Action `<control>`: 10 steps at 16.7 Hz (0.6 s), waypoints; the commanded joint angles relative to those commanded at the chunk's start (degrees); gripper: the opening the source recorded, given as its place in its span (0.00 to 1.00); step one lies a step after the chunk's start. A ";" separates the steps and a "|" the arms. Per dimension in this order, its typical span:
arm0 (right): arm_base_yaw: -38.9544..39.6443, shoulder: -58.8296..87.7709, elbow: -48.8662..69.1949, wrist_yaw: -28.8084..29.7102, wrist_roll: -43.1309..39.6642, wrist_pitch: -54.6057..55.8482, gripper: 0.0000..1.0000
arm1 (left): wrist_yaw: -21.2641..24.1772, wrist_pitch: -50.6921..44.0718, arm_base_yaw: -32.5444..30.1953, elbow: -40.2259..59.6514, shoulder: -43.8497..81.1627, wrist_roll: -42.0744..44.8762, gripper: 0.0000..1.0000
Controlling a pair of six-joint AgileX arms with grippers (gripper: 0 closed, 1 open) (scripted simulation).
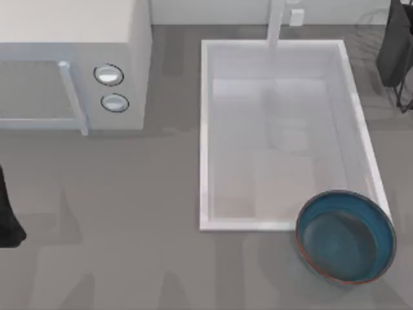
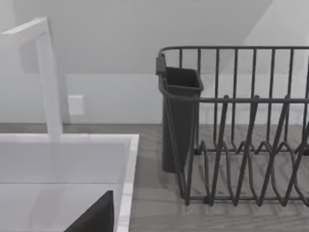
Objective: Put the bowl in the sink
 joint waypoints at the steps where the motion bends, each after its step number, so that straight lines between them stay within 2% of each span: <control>1: 0.00 0.00 0.00 0.00 0.00 0.00 1.00 | 0.00 0.00 0.00 0.00 0.00 0.00 1.00; 5: 1.30 3.78 3.69 -0.03 1.20 -3.64 1.00 | 0.00 0.00 0.00 0.00 0.00 0.00 1.00; 10: 5.89 22.10 18.29 0.35 5.82 -18.74 1.00 | 0.00 0.00 0.00 0.00 0.00 0.00 1.00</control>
